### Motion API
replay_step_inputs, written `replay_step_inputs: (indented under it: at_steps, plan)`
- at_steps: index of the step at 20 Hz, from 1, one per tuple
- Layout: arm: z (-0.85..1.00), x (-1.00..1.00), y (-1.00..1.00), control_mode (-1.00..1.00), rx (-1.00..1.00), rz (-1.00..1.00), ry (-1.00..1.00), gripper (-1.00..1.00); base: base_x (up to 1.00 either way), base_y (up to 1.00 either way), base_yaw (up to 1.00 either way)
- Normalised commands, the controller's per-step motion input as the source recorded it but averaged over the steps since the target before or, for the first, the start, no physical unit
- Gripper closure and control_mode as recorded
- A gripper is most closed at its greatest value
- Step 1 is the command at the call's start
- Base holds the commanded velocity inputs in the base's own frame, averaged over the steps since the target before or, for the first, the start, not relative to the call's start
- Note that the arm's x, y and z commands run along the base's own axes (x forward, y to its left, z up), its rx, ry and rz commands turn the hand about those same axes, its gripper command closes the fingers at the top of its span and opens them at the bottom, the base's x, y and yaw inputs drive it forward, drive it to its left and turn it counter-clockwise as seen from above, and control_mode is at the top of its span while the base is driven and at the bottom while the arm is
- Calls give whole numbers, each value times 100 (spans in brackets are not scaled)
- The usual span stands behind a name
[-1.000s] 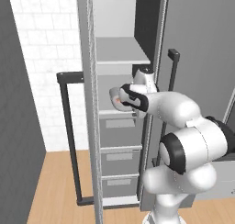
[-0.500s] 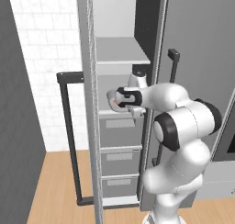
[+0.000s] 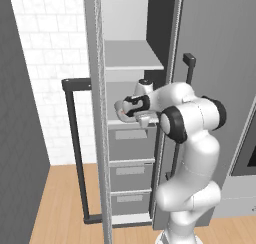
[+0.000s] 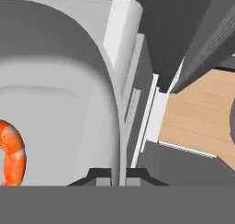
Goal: Take the meat container that has the shrimp and place it on the second highest rack of the freezer. Then take the vegetable container that has the lemon wedge and carrot and place it on the highest rack of the freezer.
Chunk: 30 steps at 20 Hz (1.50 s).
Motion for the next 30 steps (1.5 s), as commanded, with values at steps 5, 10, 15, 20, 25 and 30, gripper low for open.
replay_step_inputs:
  at_steps: [5, 10, 15, 20, 25, 30]
  plan:
    - [-29, 88, 0, -100, 0, 0, 0, 100, 0, 0, 0]
    - [-27, 73, 0, -100, 0, 0, 0, 100, 0, 0, 0]
    - [-32, 41, 0, -100, 0, 0, 0, -100, 0, 0, 0]
    - [-25, -8, 5, -100, 0, 0, -5, -100, 0, 0, 0]
    - [-6, -61, 22, -100, 0, 0, -20, -100, 0, 0, 0]
    - [0, -83, 14, -100, 0, 0, -26, -100, 0, 0, 0]
